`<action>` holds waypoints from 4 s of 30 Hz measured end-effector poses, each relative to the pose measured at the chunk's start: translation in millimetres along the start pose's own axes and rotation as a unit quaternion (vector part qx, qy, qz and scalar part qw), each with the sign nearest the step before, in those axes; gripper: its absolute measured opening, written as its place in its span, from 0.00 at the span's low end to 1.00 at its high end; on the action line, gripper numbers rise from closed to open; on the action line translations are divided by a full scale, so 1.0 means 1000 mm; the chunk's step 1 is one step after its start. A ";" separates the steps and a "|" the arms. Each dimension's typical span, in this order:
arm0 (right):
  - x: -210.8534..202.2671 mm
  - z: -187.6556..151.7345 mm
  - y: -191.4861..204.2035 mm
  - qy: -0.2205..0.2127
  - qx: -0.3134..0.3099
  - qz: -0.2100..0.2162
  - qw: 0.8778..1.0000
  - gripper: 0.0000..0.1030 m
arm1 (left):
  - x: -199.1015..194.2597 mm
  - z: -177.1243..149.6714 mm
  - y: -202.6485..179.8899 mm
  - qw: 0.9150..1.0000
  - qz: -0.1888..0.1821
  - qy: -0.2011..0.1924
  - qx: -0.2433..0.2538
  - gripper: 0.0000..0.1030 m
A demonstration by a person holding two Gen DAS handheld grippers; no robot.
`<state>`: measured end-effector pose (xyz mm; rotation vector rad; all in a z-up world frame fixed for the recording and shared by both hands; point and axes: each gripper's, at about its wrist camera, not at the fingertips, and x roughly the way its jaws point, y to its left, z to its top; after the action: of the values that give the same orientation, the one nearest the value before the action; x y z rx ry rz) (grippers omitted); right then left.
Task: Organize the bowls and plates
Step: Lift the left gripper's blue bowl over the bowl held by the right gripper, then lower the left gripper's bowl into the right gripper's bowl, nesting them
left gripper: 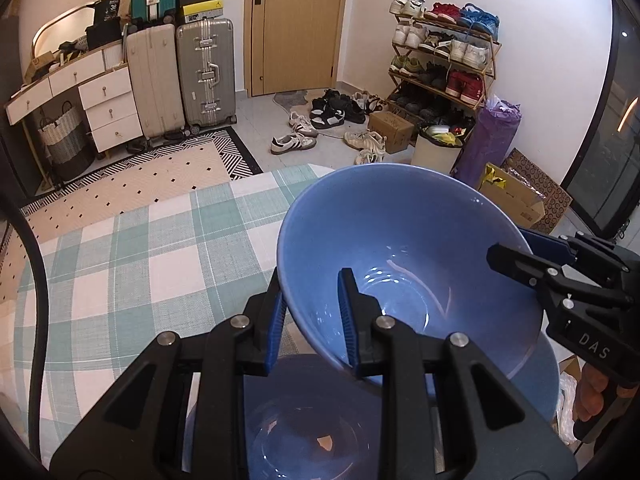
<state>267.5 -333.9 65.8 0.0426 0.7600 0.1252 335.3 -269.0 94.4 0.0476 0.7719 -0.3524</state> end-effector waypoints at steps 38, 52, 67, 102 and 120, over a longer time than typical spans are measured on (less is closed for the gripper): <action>-0.066 -0.003 0.077 -0.060 -0.047 0.036 0.996 0.33 | -0.167 -0.022 0.009 0.997 0.030 -0.066 -0.029 0.21; -0.080 -0.022 0.100 -0.068 -0.062 0.047 0.995 0.33 | -0.205 -0.047 0.014 0.996 0.034 -0.079 -0.037 0.21; -0.075 -0.034 0.109 -0.066 -0.080 0.051 0.993 0.33 | -0.212 -0.074 0.017 0.995 0.042 -0.080 -0.042 0.21; -0.018 -0.078 0.120 -0.015 -0.111 0.032 0.993 0.34 | -0.124 -0.133 0.047 0.996 0.067 -0.034 -0.038 0.21; 0.003 -0.094 0.118 0.001 -0.129 0.009 0.992 0.34 | -0.079 -0.146 0.054 0.996 0.086 -0.011 -0.019 0.21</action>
<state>193.8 -216.8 5.7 -0.1963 0.7396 0.2400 202.9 -169.9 39.1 0.0746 0.7474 -0.1739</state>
